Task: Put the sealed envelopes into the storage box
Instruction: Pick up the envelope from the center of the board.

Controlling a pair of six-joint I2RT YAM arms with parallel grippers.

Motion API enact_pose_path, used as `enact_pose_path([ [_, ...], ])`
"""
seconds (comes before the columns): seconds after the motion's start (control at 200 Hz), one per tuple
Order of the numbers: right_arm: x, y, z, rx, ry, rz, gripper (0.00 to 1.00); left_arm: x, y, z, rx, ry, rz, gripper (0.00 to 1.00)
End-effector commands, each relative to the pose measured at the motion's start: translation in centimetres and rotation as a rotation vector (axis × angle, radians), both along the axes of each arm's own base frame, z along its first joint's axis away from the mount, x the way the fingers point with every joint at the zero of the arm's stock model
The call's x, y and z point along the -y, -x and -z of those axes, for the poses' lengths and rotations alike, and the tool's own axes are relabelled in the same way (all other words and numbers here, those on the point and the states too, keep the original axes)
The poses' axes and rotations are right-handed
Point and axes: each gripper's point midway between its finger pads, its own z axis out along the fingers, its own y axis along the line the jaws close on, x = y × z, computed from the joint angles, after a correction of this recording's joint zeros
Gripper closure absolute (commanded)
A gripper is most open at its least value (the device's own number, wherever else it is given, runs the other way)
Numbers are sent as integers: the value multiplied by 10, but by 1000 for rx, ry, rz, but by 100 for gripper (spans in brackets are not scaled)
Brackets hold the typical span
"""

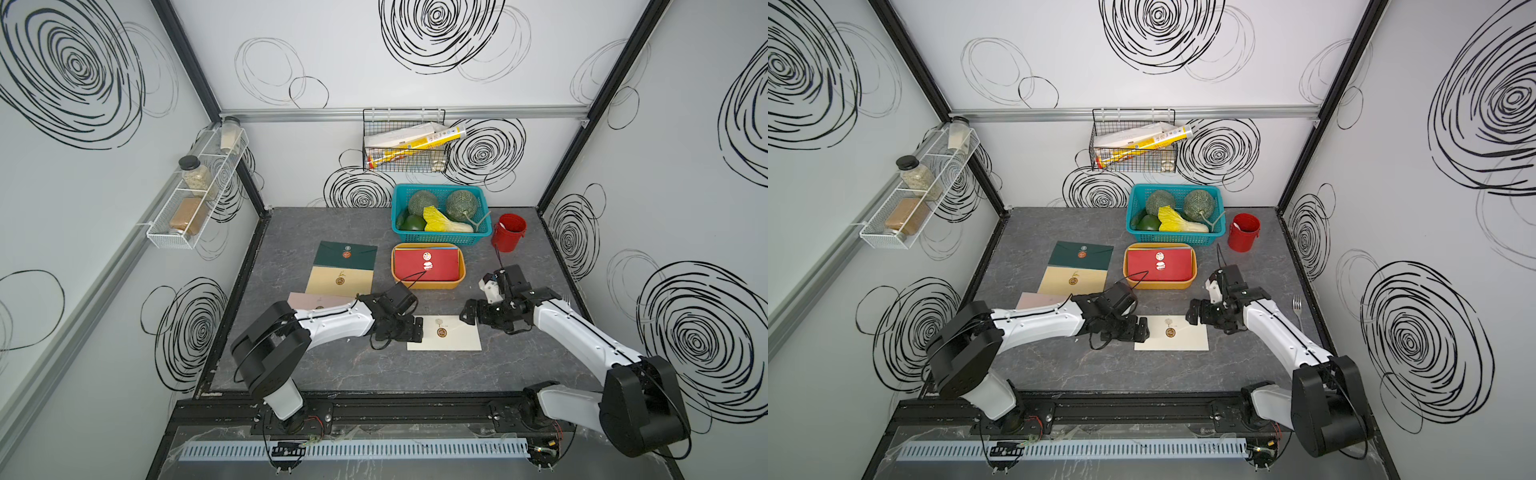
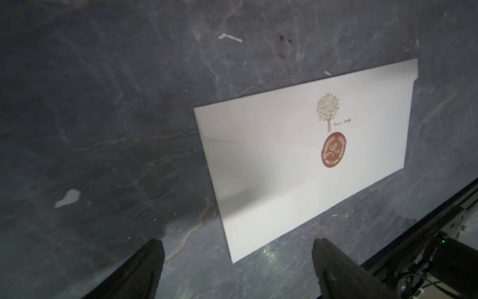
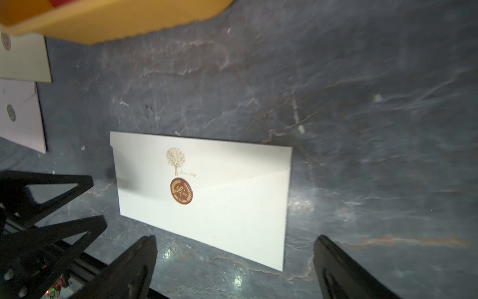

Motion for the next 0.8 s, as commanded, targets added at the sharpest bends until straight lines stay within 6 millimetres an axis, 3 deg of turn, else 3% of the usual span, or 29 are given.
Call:
enact_pose_path([
  [0.0, -11, 5, 12, -29, -71, 33, 3, 35, -7, -11, 44, 128, 115, 5],
  [0.516, -21, 27, 47, -92, -40, 19, 0, 46, 10, 17, -52, 177, 112, 5],
  [0.606, -12, 16, 35, -43, 24, 22, 0, 39, 9, 22, -49, 146, 96, 4],
  [0.736, 2, -14, -4, 58, 133, 58, 0, 25, 5, 25, -42, 108, 61, 5],
  [0.796, 10, -19, -5, 65, 173, 53, 0, 22, 4, 24, -37, 100, 57, 5],
])
